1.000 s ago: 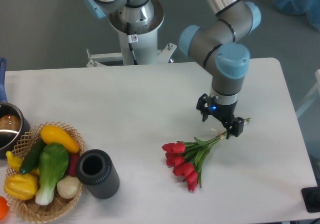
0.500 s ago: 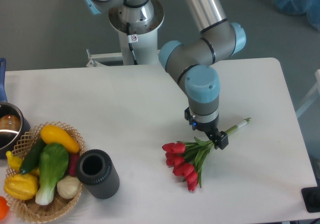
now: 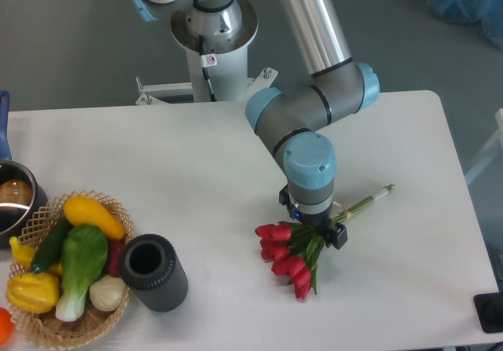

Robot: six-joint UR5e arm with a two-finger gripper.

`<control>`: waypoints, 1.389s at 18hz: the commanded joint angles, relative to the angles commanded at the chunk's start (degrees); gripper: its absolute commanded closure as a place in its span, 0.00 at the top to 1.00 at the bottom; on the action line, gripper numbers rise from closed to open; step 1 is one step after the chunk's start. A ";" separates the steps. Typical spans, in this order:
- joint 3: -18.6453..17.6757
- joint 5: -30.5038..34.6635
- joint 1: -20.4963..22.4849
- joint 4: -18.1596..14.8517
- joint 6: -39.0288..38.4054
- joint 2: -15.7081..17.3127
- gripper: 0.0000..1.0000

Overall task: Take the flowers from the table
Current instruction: 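Close the gripper around the tulip stems just below the flower heads, then lift the grasped tulip bunch up off the table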

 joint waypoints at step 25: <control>2.98 1.59 2.80 -8.51 -0.62 11.33 0.00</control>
